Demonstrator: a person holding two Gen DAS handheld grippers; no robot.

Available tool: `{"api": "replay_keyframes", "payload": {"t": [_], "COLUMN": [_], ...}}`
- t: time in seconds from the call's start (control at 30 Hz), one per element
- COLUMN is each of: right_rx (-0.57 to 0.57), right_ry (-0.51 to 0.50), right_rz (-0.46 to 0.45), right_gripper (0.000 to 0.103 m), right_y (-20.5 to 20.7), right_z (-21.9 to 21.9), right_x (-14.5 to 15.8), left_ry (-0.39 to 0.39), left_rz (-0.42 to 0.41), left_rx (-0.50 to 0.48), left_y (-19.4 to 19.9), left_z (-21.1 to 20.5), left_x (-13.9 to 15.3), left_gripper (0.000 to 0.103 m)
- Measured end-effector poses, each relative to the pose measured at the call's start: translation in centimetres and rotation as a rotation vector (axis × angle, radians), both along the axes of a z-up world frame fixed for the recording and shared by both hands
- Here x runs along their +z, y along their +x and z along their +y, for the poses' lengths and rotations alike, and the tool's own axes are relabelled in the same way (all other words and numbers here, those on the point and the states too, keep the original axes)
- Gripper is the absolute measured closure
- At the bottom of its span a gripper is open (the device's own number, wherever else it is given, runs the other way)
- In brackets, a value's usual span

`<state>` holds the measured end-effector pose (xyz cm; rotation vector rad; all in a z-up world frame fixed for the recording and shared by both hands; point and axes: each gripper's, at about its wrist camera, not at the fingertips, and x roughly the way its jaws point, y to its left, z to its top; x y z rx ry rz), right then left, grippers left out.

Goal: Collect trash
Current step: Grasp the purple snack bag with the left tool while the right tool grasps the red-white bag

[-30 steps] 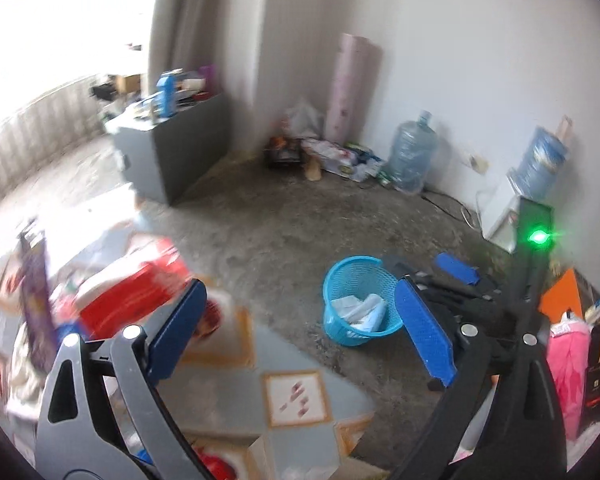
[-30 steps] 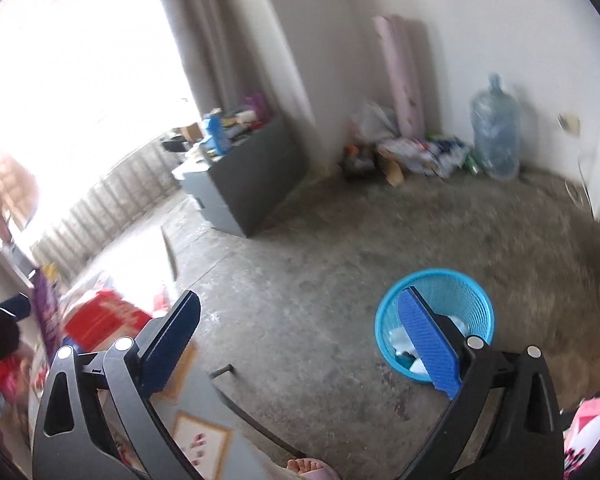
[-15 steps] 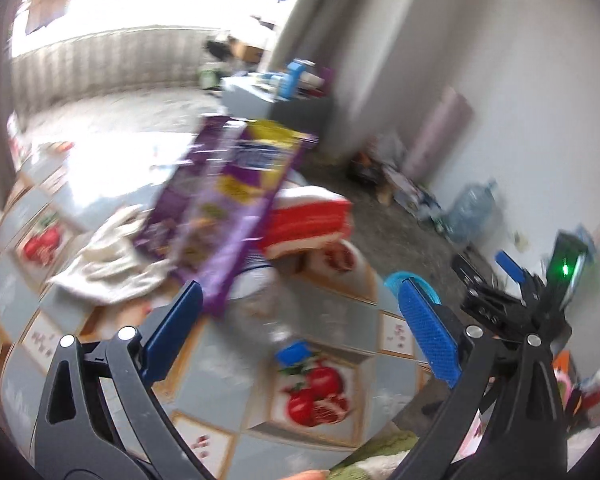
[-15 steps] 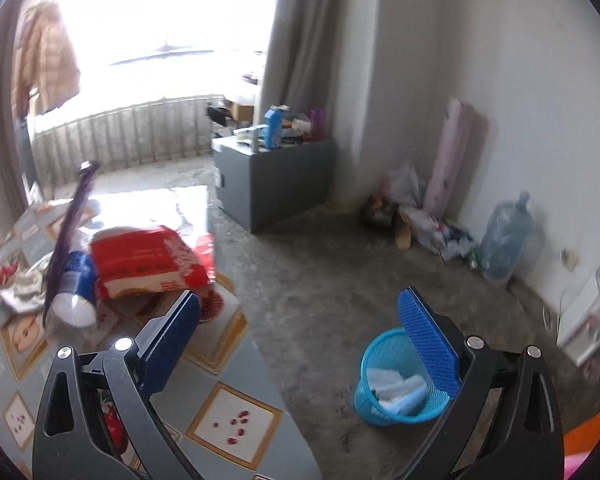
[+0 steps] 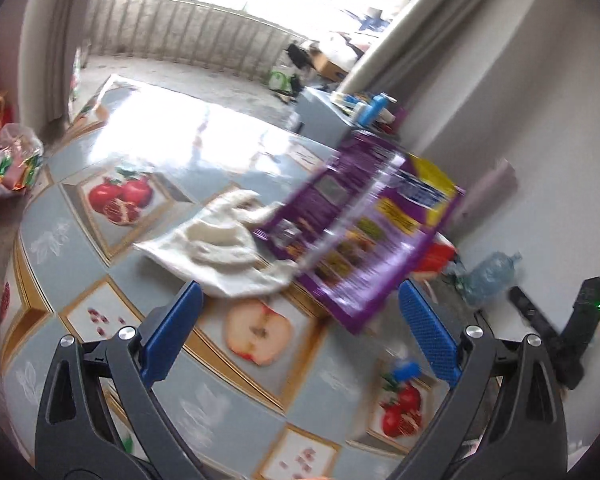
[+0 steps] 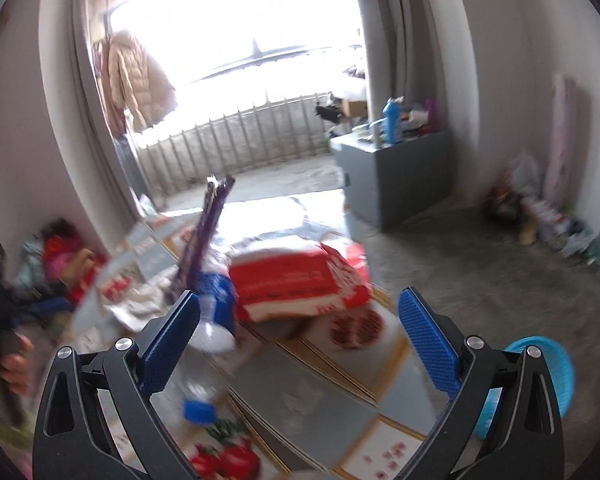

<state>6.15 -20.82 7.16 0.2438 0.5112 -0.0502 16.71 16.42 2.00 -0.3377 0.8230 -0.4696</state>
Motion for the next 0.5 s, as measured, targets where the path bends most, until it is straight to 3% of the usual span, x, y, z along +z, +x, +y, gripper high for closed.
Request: {"api": "replay_keyframes", "payload": {"t": [0.27,0.5], "right_rx": [0.036,0.043], "right_ry": [0.291,0.428], "right_rz": [0.109,0.244], "right_gripper": [0.01,0.023], "right_y": [10.2,17.0], "right_z": [-5.4,-7.0], "right_x": [-3.0,-7.2], "left_ry": [0.107,0.142], "left_rz": [-0.004,0.024], "left_rx": [0.131,0.083], "left_y": [6.5,11.1], "left_z": [0.5,-2.0], "left_x": [-2.5,-4.8], "left_gripper": [0.009,0.009]}}
